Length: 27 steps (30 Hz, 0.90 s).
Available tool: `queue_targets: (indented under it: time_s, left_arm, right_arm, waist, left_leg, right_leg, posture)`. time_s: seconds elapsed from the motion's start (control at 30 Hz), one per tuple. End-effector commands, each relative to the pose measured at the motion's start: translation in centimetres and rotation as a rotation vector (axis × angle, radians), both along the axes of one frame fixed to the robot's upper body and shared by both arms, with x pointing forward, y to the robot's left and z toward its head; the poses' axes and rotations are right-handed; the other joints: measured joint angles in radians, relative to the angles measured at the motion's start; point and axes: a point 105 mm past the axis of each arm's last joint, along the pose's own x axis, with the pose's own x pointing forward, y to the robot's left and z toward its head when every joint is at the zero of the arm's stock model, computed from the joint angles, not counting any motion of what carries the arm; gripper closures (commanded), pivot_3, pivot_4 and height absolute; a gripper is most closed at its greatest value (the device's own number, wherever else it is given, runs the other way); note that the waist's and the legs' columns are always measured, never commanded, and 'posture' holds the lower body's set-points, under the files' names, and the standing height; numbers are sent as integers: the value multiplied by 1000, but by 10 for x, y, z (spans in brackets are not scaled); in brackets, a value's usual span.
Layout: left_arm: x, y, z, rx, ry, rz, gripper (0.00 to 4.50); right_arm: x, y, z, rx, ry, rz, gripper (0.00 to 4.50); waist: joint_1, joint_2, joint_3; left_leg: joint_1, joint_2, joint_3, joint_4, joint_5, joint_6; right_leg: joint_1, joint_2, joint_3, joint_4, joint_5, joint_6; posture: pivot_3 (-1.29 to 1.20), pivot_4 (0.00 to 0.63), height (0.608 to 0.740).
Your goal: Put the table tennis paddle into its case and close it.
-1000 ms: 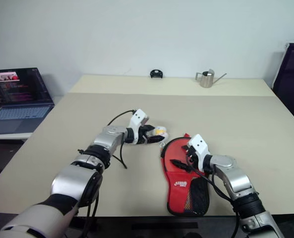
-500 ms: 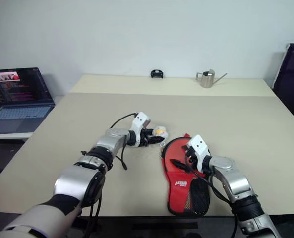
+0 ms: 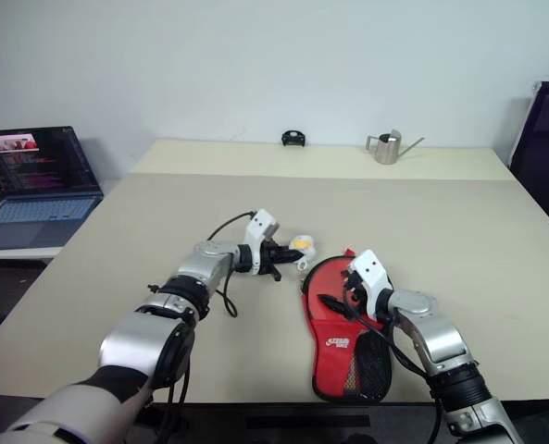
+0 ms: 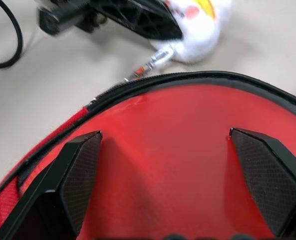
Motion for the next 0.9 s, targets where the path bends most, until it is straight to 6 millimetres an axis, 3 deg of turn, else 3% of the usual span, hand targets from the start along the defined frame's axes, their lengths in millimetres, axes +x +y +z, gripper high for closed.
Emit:
queue_targets:
  time_s: [0.03,0.17,0.5,0.9]
  left_arm:
    - [3,8,23,-17,-78,-13,4463]
    - [3,11,24,1,-78,-17,4463]
    - [-3,-9,23,18,-64,-96,4463]
    - [15,-15,27,147,-165,1,4464]
  right_arm:
    - [-3,-19,-40,-96,144,-82,0]
    - [-3,-17,-44,-100,156,-94,0]
    - [-16,-6,-54,-82,213,-49,0]
    - [-26,4,-68,-76,260,-40,0]
  waist:
    - [0,0,0]
    - [1,-1,-1]
    - [1,-3,-3]
    - [1,-7,-7]
  left_leg:
    - [0,0,0,0,0,0]
    - [1,0,0,0,0,0]
    - [2,0,-1,0,0,0]
    - [3,0,-1,0,0,0]
  right_leg:
    - [0,0,0,0,0,0]
    - [1,0,0,0,0,0]
    - [3,0,0,0,0,0]
    - [3,0,-1,-1,0,0]
  posture:
    - [0,150,740]
    - [0,150,740]
    - [0,150,740]
    - [0,150,740]
